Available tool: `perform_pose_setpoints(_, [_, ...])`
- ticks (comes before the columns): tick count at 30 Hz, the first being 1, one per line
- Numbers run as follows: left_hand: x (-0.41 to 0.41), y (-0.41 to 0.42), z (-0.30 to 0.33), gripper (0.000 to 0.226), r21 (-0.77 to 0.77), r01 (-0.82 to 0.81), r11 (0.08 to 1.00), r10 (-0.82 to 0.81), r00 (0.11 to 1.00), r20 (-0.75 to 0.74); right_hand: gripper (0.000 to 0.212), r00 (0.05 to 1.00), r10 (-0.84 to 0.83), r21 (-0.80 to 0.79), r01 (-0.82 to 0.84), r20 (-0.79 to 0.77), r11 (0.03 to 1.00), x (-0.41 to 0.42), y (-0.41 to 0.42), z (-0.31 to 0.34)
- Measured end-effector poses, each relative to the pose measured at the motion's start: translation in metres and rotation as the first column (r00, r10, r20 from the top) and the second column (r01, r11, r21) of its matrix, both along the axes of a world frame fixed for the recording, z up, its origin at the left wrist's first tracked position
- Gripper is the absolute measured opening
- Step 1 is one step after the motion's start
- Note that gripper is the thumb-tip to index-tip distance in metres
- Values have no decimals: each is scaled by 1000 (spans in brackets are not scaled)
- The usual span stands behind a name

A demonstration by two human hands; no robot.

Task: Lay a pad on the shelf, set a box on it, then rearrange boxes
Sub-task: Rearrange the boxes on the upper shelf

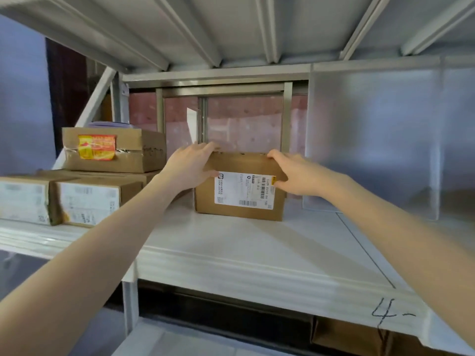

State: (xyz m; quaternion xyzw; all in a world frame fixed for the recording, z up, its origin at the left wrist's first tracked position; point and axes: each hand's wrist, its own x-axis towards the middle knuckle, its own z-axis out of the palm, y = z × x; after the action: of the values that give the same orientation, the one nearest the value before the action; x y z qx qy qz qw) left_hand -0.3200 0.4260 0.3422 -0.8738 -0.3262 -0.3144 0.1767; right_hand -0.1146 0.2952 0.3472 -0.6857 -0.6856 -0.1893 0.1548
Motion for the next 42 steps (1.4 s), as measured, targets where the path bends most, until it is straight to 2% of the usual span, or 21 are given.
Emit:
perform_pose_setpoints(3, [-13,13,2,55,59,-27,998,23,998,56,50,999,-34,-11,34,15,999,-10,18,-1])
perform_pose_setpoints(8, [-42,29,10,47,114,-34,993,33,999,12,49,999,-49,-16,49,3,999,-31,49,-4])
perform_pose_setpoints(17, [-69,44,11,49,77,-18,997,22,998,-59,58,996,-92,-11,92,5,996,-58,91,-5])
perform_pose_setpoints(22, [-70,46,7,51,68,-6,998,13,994,-104,60,979,-189,37,187,73,982,-59,88,-6])
perform_pose_setpoints(31, [-28,14,6,57,124,104,987,-91,991,-102,78,969,-204,95,192,138,977,-44,40,-1])
perform_pose_setpoints(38, [49,-45,4,72,141,220,965,-208,973,-97,77,950,-259,137,237,173,962,1,-40,11])
perform_pose_setpoints(42, [108,-90,1,76,136,303,943,-294,952,-82,78,920,-347,169,318,183,933,44,-98,10])
